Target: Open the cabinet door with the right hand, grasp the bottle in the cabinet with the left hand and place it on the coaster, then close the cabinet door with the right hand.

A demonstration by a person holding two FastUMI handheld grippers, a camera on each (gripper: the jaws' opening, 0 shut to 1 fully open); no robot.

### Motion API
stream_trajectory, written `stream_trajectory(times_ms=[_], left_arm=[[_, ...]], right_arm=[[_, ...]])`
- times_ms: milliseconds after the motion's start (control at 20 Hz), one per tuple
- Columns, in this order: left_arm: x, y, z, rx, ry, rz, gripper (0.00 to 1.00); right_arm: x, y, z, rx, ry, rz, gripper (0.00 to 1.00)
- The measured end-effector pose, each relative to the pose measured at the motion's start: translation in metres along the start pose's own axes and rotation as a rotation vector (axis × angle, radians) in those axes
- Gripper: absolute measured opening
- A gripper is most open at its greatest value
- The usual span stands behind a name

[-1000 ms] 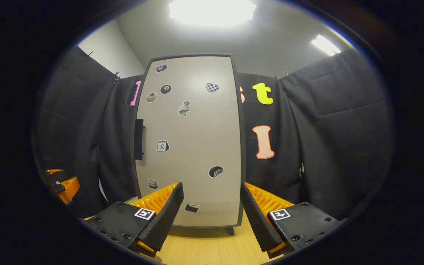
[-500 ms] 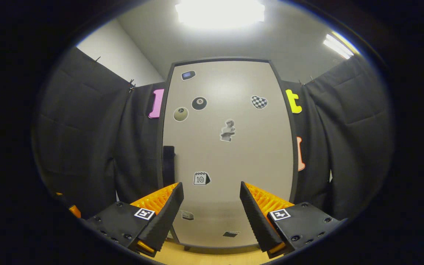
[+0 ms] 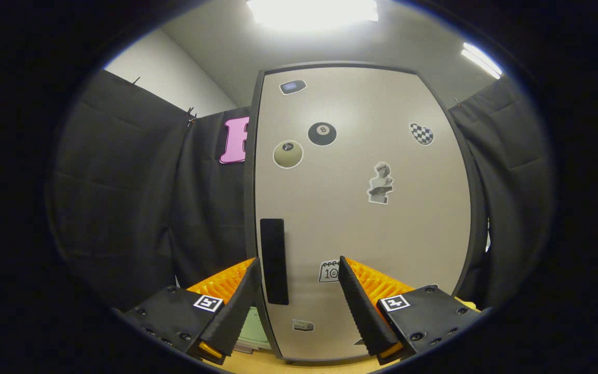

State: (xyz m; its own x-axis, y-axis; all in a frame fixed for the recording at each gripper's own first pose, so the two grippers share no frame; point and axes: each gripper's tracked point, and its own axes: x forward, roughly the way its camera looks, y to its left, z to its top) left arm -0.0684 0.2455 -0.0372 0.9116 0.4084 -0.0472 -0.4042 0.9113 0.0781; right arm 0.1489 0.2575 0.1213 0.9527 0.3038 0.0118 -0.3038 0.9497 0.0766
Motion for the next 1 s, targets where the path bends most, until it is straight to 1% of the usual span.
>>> stream_trajectory(times_ms=[50, 250, 350, 400, 450, 500, 550, 600, 650, 700, 750, 800, 900, 1000], left_arm=[[0.0, 0.004, -0.002, 0.0, 0.004, 0.007, 0.89], [-0.001, 0.019, -0.007, 0.004, 0.01, 0.028, 0.89], [-0.003, 0.024, -0.008, 0.0, 0.013, 0.036, 0.89], [-0.003, 0.025, -0.009, -0.003, 0.016, 0.039, 0.88], [-0.004, 0.026, -0.011, -0.006, 0.018, 0.039, 0.89], [-0.005, 0.027, -0.012, -0.008, 0.022, 0.038, 0.89], [-0.005, 0.027, -0.012, -0.008, 0.022, 0.037, 0.89], [-0.006, 0.027, -0.012, -0.008, 0.019, 0.036, 0.87], [-0.008, 0.027, -0.012, -0.008, 0.017, 0.033, 0.87], [-0.007, 0.025, -0.011, -0.009, 0.016, 0.029, 0.87], [-0.007, 0.023, -0.011, -0.01, 0.016, 0.022, 0.88], [-0.006, 0.022, -0.01, -0.011, 0.016, 0.016, 0.87], [-0.001, 0.017, -0.009, -0.018, 0.007, 0.004, 0.87], [0.009, 0.006, -0.006, -0.031, -0.001, -0.017, 0.88]], right_arm=[[0.006, 0.002, -0.003, 0.001, 0.015, 0.003, 0.94], [0.028, 0.017, -0.014, -0.014, 0.073, 0.02, 0.93], [0.036, 0.022, -0.016, -0.032, 0.085, 0.02, 0.87], [0.04, 0.026, -0.019, -0.04, 0.099, 0.025, 0.73], [0.044, 0.029, -0.023, -0.05, 0.119, 0.026, 0.65], [0.044, 0.03, -0.027, -0.057, 0.14, 0.026, 0.62], [0.047, 0.027, -0.027, -0.062, 0.143, -0.003, 0.6], [0.05, 0.026, -0.029, -0.068, 0.146, -0.011, 0.45], [0.049, 0.026, -0.028, -0.062, 0.15, -0.012, 0.36], [0.049, 0.027, -0.028, -0.054, 0.168, -0.009, 0.35], [0.048, 0.027, -0.028, -0.051, 0.18, 0.002, 0.32], [0.046, 0.026, -0.028, -0.057, 0.194, 0.016, 0.25], [0.044, 0.026, -0.028, -0.066, 0.213, 0.058, 0.18], [0.037, 0.026, -0.028, -0.062, 0.227, 0.094, 0.18]])
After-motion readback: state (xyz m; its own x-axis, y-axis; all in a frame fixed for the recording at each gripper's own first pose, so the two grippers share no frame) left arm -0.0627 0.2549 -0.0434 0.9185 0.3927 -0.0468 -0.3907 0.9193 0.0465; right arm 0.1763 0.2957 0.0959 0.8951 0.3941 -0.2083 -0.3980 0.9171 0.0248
